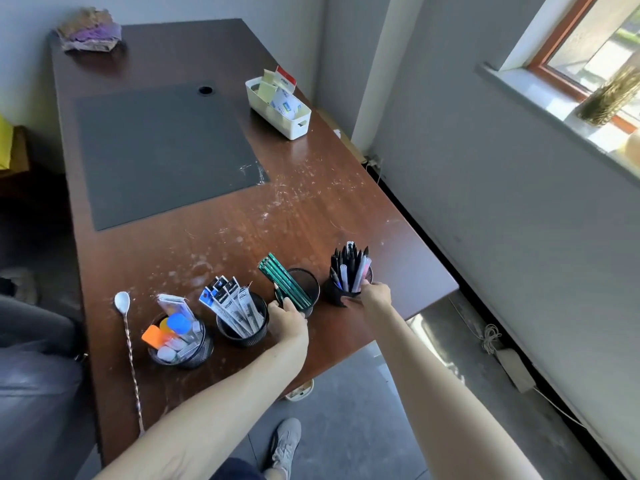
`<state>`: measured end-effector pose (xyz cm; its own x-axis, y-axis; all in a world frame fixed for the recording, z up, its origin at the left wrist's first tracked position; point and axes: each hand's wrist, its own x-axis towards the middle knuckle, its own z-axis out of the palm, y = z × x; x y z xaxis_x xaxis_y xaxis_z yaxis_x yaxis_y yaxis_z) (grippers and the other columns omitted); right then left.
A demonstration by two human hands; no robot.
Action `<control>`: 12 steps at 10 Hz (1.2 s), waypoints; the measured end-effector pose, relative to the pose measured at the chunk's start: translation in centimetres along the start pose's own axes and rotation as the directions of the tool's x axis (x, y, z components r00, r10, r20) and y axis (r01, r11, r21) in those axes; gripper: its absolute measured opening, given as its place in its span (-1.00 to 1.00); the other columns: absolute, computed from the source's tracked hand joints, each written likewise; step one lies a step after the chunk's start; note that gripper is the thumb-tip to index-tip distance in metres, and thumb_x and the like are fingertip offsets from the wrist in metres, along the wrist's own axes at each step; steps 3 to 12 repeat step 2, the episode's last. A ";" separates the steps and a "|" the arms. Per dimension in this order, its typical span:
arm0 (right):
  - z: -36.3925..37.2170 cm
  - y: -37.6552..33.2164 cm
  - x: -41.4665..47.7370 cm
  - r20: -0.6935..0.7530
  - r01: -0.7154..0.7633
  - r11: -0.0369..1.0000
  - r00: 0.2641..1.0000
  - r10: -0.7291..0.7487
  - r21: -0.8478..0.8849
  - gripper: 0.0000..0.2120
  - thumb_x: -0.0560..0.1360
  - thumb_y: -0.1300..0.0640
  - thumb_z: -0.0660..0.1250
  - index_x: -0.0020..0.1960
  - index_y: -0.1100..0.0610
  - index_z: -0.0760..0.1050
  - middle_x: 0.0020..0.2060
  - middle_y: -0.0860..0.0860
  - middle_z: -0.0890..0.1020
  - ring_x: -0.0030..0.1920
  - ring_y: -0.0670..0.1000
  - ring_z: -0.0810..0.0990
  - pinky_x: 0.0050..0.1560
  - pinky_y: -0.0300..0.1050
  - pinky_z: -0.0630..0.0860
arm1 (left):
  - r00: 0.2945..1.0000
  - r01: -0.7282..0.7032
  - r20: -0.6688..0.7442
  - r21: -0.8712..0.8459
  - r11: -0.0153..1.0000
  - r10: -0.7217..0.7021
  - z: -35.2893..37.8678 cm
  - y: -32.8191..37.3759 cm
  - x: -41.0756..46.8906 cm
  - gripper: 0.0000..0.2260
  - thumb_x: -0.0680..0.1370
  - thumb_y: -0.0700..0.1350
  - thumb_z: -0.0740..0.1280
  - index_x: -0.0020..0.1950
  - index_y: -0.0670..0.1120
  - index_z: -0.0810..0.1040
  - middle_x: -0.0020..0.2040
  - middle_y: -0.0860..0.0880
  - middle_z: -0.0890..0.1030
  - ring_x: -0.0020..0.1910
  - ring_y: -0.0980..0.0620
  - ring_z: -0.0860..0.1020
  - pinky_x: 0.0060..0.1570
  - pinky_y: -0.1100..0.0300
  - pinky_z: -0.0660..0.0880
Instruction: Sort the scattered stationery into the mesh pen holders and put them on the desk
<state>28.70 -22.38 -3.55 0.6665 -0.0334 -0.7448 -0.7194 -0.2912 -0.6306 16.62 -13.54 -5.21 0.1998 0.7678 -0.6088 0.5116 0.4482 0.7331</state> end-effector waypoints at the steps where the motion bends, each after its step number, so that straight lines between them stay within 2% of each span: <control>1: -0.9 0.7 -2.3 0.028 0.070 0.997 0.997 -0.070 0.013 -0.71 0.61 0.15 0.15 0.25 0.30 0.40 -0.10 0.29 0.62 -0.55 0.08 0.61 -0.54 -0.18 0.54 | 1.000 -0.009 0.016 -0.048 0.999 0.009 -1.4 0.8 -2.3 -0.69 0.64 -0.08 0.08 0.28 -0.22 0.39 -0.09 -0.23 0.63 -0.15 -0.17 0.63 0.04 -0.07 0.56; 2: -2.7 1.8 -3.8 0.013 0.118 0.992 0.993 -0.118 -0.040 -0.71 0.57 0.22 0.13 0.25 0.27 0.42 -0.06 0.28 0.61 -0.50 0.07 0.62 -0.58 -0.21 0.52 | 0.995 -0.082 0.051 -0.014 0.997 0.083 -2.2 -0.1 -3.5 -0.72 0.64 -0.09 0.07 0.16 -0.24 0.46 -0.16 -0.18 0.59 -0.23 -0.12 0.59 0.03 -0.06 0.56; 12: -2.7 1.8 -3.8 0.013 0.118 0.992 0.993 -0.118 -0.040 -0.71 0.57 0.22 0.13 0.25 0.27 0.42 -0.06 0.28 0.61 -0.50 0.07 0.62 -0.58 -0.21 0.52 | 0.995 -0.082 0.051 -0.014 0.997 0.083 -2.2 -0.1 -3.5 -0.72 0.64 -0.09 0.07 0.16 -0.24 0.46 -0.16 -0.18 0.59 -0.23 -0.12 0.59 0.03 -0.06 0.56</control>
